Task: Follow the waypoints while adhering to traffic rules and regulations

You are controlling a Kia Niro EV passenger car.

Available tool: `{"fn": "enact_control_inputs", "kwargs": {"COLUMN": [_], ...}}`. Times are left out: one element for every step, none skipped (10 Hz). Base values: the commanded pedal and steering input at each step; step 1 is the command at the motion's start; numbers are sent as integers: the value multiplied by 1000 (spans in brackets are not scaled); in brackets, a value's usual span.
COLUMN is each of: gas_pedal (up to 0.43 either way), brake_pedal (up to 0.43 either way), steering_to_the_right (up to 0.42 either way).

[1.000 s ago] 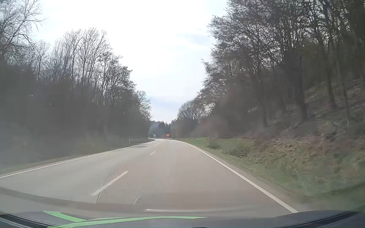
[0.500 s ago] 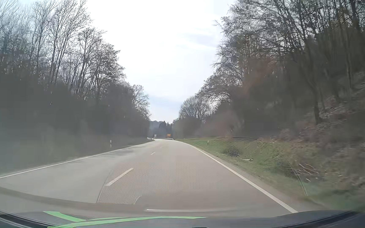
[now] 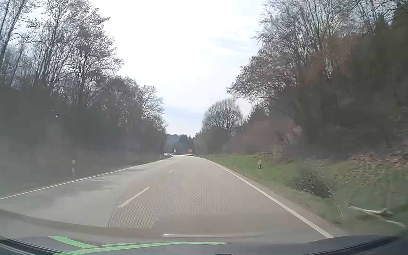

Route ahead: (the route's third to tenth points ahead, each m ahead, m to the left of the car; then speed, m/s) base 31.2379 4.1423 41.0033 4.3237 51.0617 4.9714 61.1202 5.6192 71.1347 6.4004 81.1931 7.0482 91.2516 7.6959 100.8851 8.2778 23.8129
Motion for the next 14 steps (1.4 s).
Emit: {"fn": "enact_control_inputs", "kwargs": {"gas_pedal": [150,150,150,150,150,150,150,150,150,150,150,150,150,150], "brake_pedal": [0,0,0,0,0,0,0,0,0,0,0,0,0,0], "steering_to_the_right": [-3,-3,-3,-3,-3,-3,-3,-3,-3,-3,-3,-3,-3,-3]}}
